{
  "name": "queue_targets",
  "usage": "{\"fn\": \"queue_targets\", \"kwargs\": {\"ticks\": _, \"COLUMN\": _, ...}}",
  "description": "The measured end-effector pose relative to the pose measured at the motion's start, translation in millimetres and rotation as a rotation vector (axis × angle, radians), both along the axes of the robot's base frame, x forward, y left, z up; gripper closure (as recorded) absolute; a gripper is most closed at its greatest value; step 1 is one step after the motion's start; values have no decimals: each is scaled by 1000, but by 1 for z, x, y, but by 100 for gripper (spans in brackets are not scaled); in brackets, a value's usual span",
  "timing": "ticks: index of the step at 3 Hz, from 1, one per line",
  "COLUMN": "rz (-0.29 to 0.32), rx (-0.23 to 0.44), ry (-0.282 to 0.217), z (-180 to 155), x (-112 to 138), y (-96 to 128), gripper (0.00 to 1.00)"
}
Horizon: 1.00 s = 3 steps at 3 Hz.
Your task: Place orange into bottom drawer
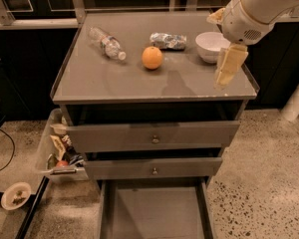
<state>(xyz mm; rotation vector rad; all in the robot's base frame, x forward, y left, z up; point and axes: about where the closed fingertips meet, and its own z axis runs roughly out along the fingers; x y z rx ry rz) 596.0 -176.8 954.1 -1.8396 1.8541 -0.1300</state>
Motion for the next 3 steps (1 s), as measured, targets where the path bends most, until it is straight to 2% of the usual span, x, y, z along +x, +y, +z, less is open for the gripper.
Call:
{"fn": "queue_targets", "kwargs": {"ticks": 1, "rz": 0, "rx": 0, "ry": 0, "z": 0, "x": 0, "y": 0, "gripper": 0}}
{"fn": "queue_targets", "kwargs": {"ticks": 2, "rz": 5, "rx": 84, "ry": -10, "z": -2, "x": 19, "y": 7, "gripper": 0}}
{"fn": "queue_targets", "kwargs": {"ticks": 3, "rz": 14, "rx": 200, "ry": -41, "z": -2, "x": 49, "y": 13, "gripper": 0}}
